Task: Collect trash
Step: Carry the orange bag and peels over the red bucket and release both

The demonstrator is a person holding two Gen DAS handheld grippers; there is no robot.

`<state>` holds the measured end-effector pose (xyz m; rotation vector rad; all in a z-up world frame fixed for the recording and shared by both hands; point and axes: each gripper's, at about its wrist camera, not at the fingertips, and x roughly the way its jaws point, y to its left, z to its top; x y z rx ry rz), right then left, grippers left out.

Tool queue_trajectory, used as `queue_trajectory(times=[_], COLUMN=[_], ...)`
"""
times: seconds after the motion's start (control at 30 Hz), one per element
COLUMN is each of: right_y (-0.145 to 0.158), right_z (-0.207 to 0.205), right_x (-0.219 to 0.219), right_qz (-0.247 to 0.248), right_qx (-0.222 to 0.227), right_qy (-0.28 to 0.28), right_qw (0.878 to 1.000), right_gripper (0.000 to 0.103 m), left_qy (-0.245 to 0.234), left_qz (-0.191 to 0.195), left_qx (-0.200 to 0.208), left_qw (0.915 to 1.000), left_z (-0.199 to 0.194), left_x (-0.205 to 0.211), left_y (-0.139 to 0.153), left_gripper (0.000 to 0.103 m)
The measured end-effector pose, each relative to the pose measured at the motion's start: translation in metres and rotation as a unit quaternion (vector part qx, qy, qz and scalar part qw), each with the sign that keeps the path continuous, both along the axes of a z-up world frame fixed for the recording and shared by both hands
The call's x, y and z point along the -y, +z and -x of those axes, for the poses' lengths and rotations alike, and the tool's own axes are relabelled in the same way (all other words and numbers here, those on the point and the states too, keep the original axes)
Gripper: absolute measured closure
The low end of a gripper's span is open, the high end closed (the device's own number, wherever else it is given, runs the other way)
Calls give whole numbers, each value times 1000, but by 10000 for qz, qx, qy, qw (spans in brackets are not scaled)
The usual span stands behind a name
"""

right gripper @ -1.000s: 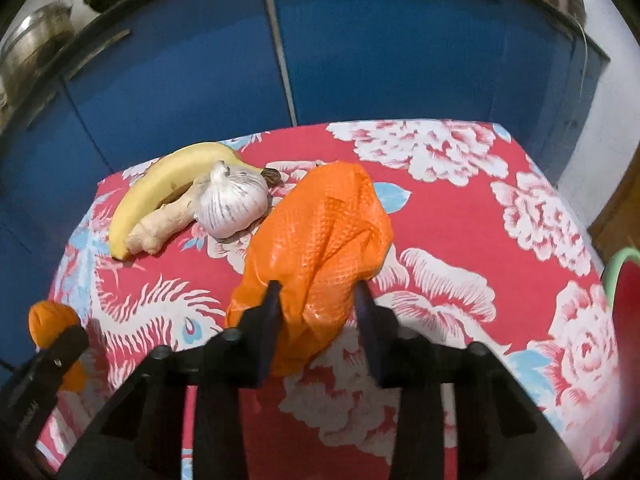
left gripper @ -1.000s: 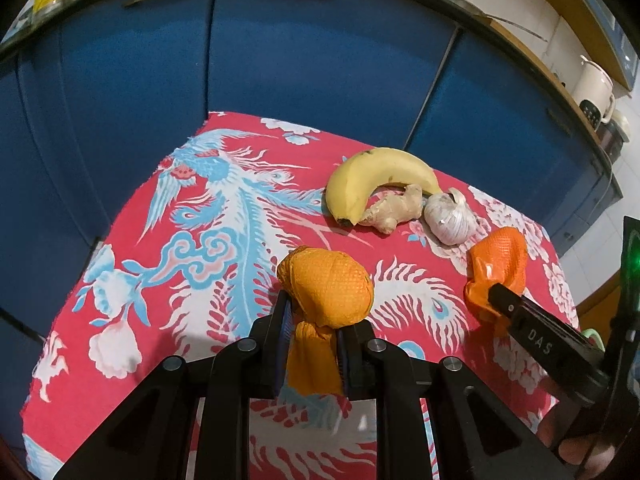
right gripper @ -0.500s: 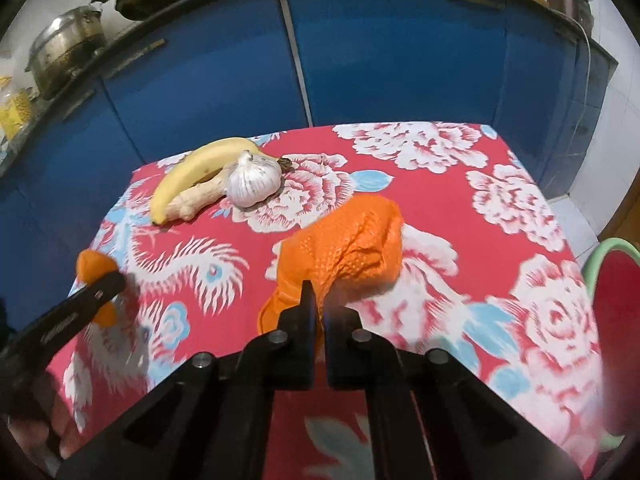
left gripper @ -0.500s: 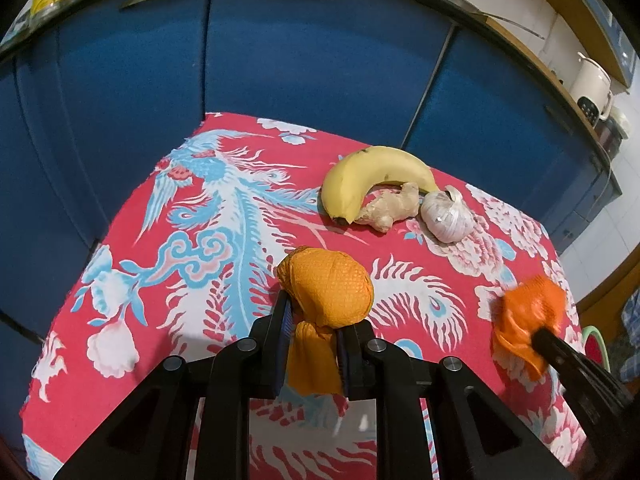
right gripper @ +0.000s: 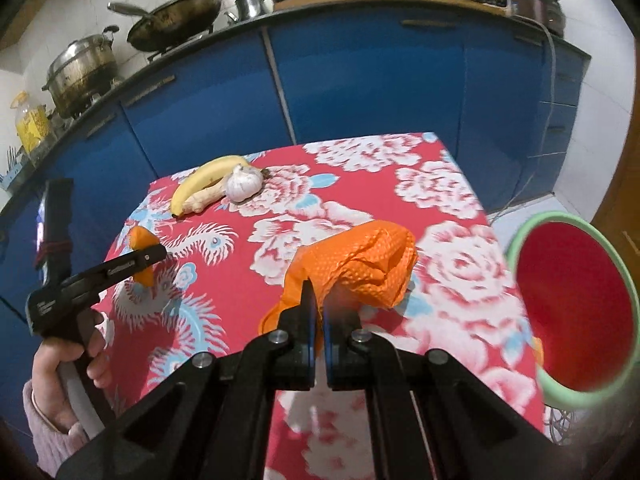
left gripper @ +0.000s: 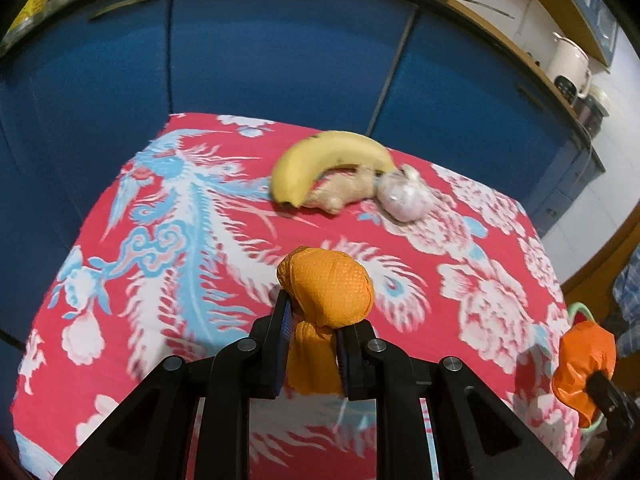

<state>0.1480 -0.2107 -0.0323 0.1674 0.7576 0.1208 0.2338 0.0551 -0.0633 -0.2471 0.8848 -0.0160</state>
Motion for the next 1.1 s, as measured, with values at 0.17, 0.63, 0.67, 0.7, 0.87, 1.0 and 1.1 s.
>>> queue_trajectory(times=[0.17,0.63,0.67,0.7,0.87,1.0,1.1], right_y=[7,15,14,13,5,-10,-21], right_z=[24,63,65,66,68,63,58], right_x=[30,128,135,143,175,197,211], right_qz=[6,69,70,67,52,-10,-77], right_qx=[82,240,235,229,135,-42,-191], right_qy=[-254,-1205,-1278,-1355,-1667,-1859,-1910], right_qw=[9996,9924,9915,9905,9859,9826,9814], right_gripper=[98,98,98,98,98,98,97], left_qy=[-342,-1635,-1750,-1829,-2345,-2762,-2981], left_qz=[-17,97,123,139,163,240,190], left_qx=[53,138,126,113,99,7,-42], left_qw=[9994,9864,9844,9830,9719,9608,9544], left_z=[8,39,42,44,55,64,68], left_x=[26,132,142,148,195,229,253], left_y=[12,51,53,54,60,57,52], left_gripper=[83,83,83,83,83,83,83])
